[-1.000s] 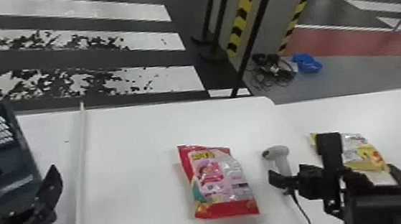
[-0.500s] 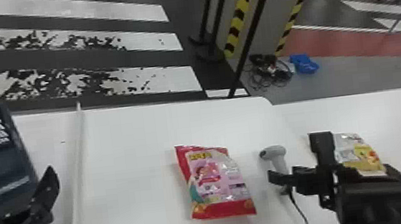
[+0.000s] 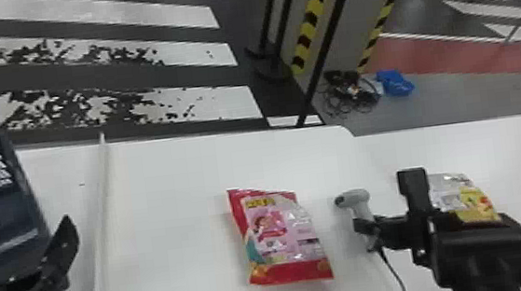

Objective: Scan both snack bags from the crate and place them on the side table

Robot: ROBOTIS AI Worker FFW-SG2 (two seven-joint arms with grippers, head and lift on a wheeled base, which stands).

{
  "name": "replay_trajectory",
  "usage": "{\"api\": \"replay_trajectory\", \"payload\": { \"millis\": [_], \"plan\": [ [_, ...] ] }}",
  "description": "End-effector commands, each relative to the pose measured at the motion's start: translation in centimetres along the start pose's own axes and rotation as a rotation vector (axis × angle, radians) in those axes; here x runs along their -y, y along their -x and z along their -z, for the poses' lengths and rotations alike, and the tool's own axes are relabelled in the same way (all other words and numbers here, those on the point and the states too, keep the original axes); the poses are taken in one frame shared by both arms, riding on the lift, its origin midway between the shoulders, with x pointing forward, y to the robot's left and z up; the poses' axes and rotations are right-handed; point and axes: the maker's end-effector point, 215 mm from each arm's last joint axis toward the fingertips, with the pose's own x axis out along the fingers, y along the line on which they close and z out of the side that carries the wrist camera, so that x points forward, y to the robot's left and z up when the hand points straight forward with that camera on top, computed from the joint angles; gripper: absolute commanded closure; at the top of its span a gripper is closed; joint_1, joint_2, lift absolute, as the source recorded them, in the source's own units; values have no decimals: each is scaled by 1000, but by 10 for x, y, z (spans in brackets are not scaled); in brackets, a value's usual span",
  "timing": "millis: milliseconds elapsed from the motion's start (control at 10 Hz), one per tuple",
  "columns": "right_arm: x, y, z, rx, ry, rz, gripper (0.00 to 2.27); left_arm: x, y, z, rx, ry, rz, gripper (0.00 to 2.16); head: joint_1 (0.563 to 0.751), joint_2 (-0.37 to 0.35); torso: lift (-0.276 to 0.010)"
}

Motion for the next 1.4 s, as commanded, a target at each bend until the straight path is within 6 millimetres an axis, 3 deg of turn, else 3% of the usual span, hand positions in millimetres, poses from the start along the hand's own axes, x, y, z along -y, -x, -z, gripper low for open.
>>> {"api": "replay_trajectory", "payload": {
  "millis": [0, 300, 600, 800, 1000, 1300],
  "plan": [
    [0, 0, -3, 13, 1, -2, 2256, 0, 0, 1, -2, 0, 0, 83, 695, -350, -95],
    [1, 14, -15, 48, 5, 19, 2256, -1, -1, 1, -2, -3, -3, 83, 695, -350, -95],
    [-16, 57, -35, 106, 3, 35, 2256, -1, -2, 0, 1, -2, -3, 83, 695, -350, -95],
    [-38, 87, -29, 111, -6, 29, 2256, -3, -2, -1, 4, -5, -7, 83, 695, -350, -95],
    [-66, 113, -11, 80, -40, 25, 2256, -2, -2, -2, 3, -6, -5, 83, 695, -345, -95],
    [-124, 143, 21, -18, -97, -31, 2256, -4, 0, -6, 9, -10, -23, 83, 695, -306, -95]
  ]
}}
